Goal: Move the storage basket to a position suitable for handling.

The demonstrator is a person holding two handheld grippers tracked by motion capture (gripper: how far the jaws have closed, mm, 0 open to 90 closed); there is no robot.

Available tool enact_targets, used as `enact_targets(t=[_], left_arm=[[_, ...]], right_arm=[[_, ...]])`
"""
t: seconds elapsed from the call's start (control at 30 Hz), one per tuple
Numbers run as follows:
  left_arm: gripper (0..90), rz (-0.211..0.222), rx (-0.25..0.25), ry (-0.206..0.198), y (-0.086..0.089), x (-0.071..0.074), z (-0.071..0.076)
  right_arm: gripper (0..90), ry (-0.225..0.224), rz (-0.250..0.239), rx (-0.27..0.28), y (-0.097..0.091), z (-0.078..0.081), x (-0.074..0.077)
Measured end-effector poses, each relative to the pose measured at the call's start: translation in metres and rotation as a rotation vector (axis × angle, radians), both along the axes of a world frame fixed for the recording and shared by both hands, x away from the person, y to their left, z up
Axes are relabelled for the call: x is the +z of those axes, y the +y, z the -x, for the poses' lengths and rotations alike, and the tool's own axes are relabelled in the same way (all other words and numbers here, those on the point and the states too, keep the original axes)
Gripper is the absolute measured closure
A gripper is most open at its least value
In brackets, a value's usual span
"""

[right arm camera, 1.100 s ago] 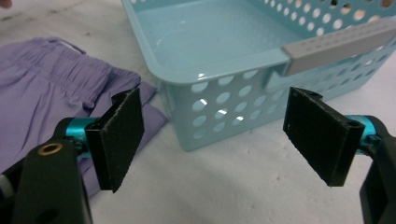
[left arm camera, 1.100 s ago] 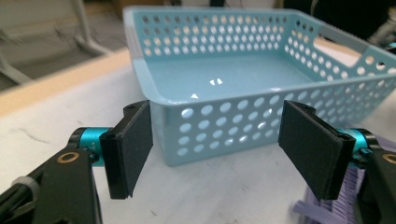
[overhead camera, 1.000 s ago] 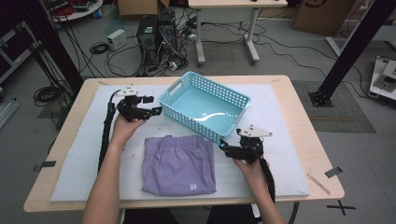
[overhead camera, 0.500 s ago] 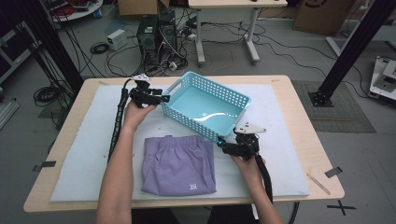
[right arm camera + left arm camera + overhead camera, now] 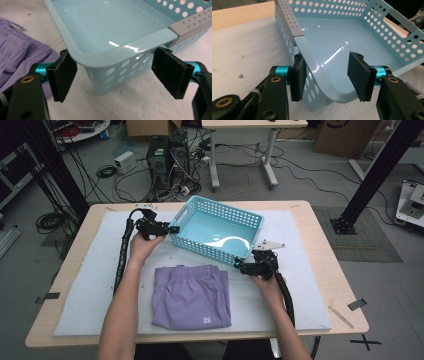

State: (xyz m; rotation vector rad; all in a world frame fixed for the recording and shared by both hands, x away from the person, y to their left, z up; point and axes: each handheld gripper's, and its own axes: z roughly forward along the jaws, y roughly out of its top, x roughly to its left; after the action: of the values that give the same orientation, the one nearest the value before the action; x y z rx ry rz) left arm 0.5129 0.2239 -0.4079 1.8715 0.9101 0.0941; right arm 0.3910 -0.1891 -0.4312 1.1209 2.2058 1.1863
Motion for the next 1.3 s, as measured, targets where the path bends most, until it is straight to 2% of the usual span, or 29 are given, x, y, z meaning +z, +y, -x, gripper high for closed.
enact_targets(t=[0.2, 0.3, 0.33, 0.37, 0.4, 0.47, 0.57, 0.6, 0.97, 1.1, 1.13, 1.2, 1.3], left_arm=[[49.5, 0.022, 0.061, 0.014, 0.019, -0.001, 0.018], [49.4, 0.024, 0.077, 0.013, 0.025, -0.001, 0.025], [50.2, 0.019, 0.081, 0.008, 0.025, -0.001, 0.028], [50.2, 0.018, 0.085, 0.001, 0.026, -0.001, 0.031], [50.2, 0.018, 0.089, 0.001, 0.026, -0.001, 0.034], [50.0, 0.024, 0.091, -0.013, 0.027, -0.002, 0.037], [49.5, 0.037, 0.094, -0.011, 0.028, -0.003, 0.038], [49.5, 0.040, 0.097, -0.007, 0.028, -0.003, 0.037], [49.6, 0.023, 0.078, 0.005, 0.026, 0.000, 0.046], [49.5, 0.019, 0.081, -0.006, 0.026, 0.000, 0.047], [49.2, 0.019, 0.088, -0.011, 0.026, -0.001, 0.047], [45.6, -0.011, 0.129, -0.065, 0.025, 0.000, 0.051], [44.1, -0.039, 0.127, -0.085, 0.025, 0.002, 0.055]], right_arm=[[18.6, 0.016, 0.007, 0.079, 0.006, -0.028, 0.002], [18.4, 0.002, 0.015, 0.115, 0.007, -0.042, 0.002], [27.3, -0.005, 0.010, 0.120, 0.006, -0.045, 0.001], [35.3, -0.033, 0.006, 0.109, 0.004, -0.046, 0.002], [38.7, -0.060, 0.013, 0.102, 0.003, -0.048, 0.003], [39.7, -0.069, 0.001, 0.092, 0.002, -0.051, 0.004], [40.8, -0.088, 0.012, 0.086, 0.004, -0.053, 0.005], [45.6, -0.084, 0.011, 0.090, 0.004, -0.053, 0.005], [45.7, -0.058, 0.009, 0.090, 0.003, -0.046, 0.007], [44.5, -0.072, 0.040, 0.090, 0.004, -0.041, 0.007], [42.0, -0.069, 0.041, 0.087, 0.004, -0.040, 0.007], [35.7, -0.070, 0.067, 0.068, 0.005, -0.040, 0.007], [30.1, -0.054, 0.058, 0.046, -0.001, -0.038, 0.006]])
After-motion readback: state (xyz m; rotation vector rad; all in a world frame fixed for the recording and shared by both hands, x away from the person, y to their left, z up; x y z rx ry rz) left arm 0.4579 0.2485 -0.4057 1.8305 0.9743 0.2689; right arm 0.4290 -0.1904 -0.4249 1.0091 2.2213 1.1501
